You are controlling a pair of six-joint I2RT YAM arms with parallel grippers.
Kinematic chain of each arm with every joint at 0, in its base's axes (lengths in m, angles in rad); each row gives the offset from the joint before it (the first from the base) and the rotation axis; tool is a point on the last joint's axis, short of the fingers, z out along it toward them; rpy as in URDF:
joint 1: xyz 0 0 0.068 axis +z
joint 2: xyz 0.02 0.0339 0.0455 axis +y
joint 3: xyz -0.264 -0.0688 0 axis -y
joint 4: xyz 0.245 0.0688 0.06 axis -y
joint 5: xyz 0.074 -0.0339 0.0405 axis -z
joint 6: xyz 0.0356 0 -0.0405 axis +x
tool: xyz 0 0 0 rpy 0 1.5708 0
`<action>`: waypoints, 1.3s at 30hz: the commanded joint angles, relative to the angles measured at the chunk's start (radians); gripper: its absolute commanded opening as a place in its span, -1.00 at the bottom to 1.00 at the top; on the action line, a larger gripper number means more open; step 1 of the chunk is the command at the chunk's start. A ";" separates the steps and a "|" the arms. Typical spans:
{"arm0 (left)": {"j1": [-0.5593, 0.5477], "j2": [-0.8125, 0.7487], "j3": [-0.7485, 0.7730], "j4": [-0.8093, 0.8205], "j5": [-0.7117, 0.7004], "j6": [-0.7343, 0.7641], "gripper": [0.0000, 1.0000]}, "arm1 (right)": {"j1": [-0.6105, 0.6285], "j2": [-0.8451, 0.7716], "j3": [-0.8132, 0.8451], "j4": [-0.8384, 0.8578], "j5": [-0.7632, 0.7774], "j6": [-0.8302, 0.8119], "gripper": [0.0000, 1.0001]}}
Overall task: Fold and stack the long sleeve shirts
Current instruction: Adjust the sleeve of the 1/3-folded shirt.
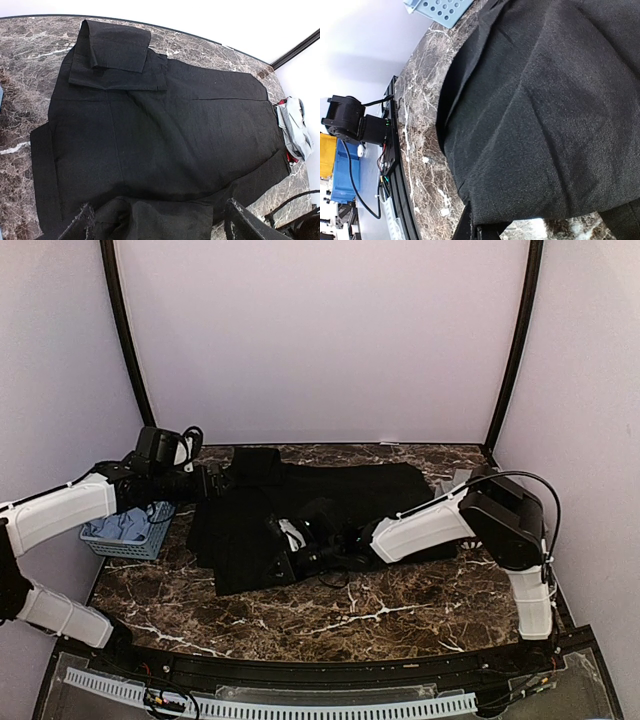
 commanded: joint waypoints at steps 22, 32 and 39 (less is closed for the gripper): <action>0.005 -0.553 -0.518 0.176 0.294 -0.198 0.77 | -0.190 -0.001 0.076 0.384 -0.270 0.563 -1.00; 0.005 -0.560 -0.559 0.195 0.285 -0.193 0.78 | -0.305 0.145 0.123 0.449 -0.217 0.656 -0.87; 0.003 -0.500 -0.562 0.246 0.245 -0.194 0.78 | -0.364 0.202 0.165 0.512 -0.205 0.687 -0.56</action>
